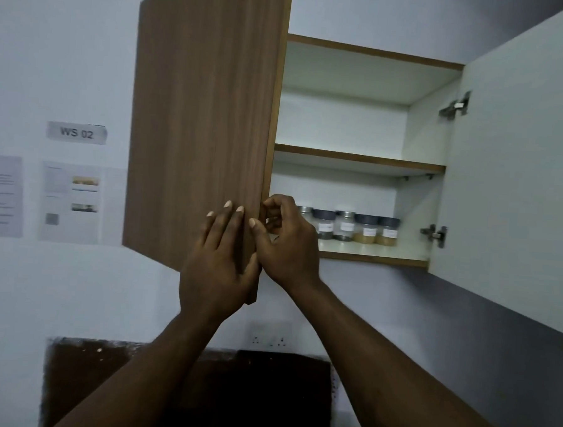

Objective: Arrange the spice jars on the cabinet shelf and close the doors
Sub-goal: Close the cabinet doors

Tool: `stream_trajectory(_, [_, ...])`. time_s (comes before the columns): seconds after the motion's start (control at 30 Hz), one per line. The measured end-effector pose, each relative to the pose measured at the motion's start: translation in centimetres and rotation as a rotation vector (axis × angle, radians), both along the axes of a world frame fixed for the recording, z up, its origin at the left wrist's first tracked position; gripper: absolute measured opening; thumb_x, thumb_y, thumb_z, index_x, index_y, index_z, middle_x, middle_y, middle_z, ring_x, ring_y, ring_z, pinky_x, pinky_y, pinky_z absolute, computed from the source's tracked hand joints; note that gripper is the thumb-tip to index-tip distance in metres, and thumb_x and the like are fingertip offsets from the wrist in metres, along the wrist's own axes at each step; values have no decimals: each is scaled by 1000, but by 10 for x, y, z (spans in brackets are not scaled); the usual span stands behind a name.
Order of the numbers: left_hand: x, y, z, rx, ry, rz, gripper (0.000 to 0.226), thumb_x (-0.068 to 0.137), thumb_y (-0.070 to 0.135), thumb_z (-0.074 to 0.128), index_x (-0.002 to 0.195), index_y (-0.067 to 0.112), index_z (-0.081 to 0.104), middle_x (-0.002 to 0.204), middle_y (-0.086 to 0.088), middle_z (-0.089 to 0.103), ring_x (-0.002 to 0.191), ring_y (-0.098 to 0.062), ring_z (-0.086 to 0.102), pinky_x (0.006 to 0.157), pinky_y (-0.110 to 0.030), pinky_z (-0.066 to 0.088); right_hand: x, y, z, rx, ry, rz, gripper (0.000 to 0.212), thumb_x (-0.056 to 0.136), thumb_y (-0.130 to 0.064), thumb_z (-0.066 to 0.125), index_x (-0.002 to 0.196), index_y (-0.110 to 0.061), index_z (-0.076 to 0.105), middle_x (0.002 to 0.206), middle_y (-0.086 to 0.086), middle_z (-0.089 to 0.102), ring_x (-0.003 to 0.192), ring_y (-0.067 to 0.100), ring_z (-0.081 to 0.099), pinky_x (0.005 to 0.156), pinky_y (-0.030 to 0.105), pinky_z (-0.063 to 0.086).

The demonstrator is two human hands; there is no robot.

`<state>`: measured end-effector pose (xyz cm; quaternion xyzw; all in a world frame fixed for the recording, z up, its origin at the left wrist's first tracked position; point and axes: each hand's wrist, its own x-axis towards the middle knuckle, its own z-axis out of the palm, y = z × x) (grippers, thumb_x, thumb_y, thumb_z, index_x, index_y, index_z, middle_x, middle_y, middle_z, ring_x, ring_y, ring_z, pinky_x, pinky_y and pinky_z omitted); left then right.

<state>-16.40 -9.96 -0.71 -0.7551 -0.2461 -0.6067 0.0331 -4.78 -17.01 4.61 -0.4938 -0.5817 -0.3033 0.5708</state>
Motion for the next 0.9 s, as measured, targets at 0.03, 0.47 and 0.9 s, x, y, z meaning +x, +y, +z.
stream_trajectory(0.03, [9, 2, 0, -11, 3, -1, 79, 94, 62, 48, 162, 30, 21, 169, 11, 16, 156, -19, 13, 110, -45, 41, 10, 3, 0, -15, 6, -16, 32, 94, -38, 70, 120, -25, 56, 106, -10, 68, 89, 7, 68, 73, 28, 60])
stream_trajectory(0.47, [118, 63, -10, -36, 289, 217, 97, 89, 81, 33, 162, 32, -7, 170, -1, -14, 156, -35, -5, 117, -66, 23, 124, 68, -12, -72, 170, -120, 35, 99, -39, 63, 132, -27, 62, 113, -8, 74, 100, 9, 70, 83, 30, 59])
stream_trajectory(0.9, [158, 126, -10, -133, 592, 364, 117, 85, 65, 65, 157, 38, -23, 165, -1, -31, 153, -40, -17, 115, -69, 23, 183, 127, -40, -279, 57, -324, 51, 101, -23, 58, 152, -24, 51, 138, 1, 58, 127, 25, 47, 93, 34, 50])
